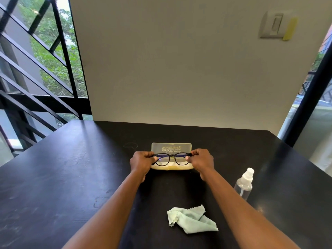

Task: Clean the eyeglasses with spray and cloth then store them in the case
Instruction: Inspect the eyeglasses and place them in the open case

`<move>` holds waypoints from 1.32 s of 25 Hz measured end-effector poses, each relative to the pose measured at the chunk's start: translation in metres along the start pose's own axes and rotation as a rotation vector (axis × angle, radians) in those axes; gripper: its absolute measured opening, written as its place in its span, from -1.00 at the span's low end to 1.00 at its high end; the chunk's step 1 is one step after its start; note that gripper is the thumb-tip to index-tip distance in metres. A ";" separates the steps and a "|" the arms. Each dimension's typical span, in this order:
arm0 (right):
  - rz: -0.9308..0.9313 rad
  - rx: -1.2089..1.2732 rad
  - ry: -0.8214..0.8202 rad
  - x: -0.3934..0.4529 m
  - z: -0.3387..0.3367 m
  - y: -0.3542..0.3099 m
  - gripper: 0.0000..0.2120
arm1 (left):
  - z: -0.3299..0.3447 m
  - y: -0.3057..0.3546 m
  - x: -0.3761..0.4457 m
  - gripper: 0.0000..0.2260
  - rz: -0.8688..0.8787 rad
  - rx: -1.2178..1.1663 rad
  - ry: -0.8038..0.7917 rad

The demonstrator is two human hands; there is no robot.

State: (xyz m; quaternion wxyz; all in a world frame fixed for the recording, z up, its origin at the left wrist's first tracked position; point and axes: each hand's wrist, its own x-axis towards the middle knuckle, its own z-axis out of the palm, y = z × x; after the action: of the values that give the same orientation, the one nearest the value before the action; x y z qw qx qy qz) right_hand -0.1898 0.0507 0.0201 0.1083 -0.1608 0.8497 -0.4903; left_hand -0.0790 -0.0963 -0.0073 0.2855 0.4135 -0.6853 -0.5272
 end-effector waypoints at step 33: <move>-0.147 -0.220 -0.062 0.009 -0.002 0.020 -0.89 | 0.001 -0.002 0.004 -0.79 0.042 0.160 -0.054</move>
State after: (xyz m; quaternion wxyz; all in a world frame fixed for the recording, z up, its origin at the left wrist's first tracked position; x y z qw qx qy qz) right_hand -0.2020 0.0581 0.0037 0.0801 -0.2485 0.8805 -0.3957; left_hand -0.0814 -0.0996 -0.0092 0.2439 0.4062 -0.7411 -0.4757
